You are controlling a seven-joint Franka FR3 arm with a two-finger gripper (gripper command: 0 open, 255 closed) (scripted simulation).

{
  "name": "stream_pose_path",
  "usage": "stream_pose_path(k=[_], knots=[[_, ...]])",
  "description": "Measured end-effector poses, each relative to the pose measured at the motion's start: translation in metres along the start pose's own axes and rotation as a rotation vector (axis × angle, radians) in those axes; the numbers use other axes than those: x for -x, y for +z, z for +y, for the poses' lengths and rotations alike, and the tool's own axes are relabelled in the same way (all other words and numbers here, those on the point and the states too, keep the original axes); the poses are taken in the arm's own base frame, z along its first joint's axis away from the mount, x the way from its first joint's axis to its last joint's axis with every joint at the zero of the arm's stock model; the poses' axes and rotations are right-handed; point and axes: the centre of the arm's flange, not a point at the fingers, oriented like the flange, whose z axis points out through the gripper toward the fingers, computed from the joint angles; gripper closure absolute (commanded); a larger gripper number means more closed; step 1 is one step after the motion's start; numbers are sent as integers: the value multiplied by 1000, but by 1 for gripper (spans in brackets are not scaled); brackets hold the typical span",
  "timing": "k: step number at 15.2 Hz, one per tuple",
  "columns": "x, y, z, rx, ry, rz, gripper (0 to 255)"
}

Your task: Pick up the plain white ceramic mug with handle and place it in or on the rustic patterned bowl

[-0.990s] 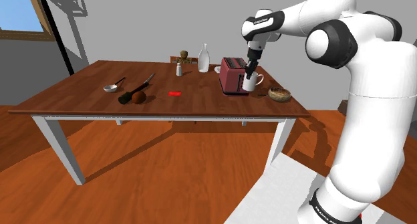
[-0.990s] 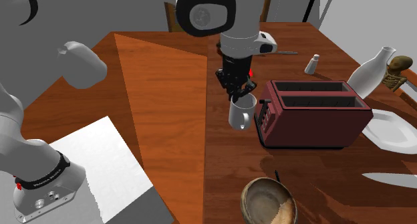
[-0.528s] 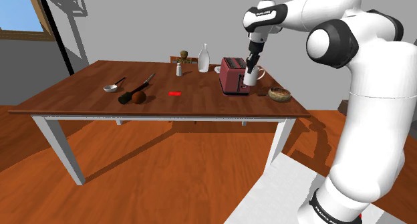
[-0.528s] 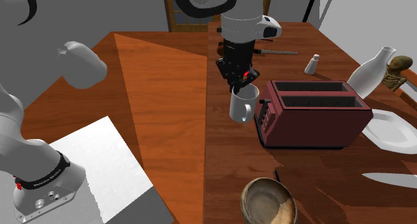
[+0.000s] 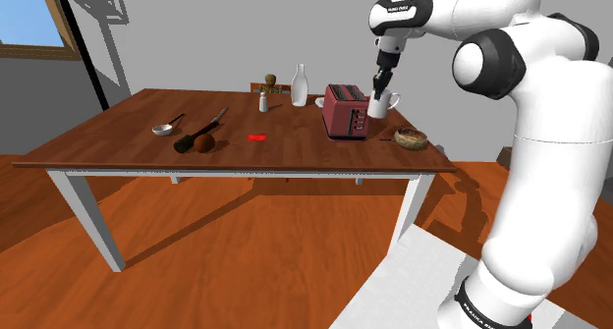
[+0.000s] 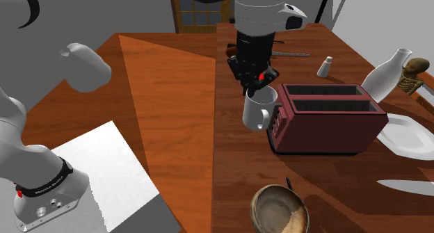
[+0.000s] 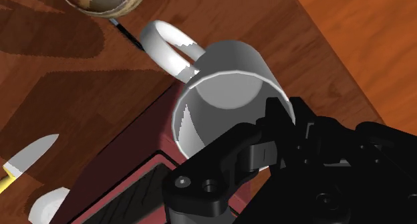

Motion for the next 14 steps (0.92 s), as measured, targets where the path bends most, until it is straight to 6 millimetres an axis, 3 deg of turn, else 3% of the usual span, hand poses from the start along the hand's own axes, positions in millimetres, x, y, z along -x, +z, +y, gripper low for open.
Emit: stream_pose_path(k=[14], knots=[[114, -35, 140, 1, 2, 0, 255]])
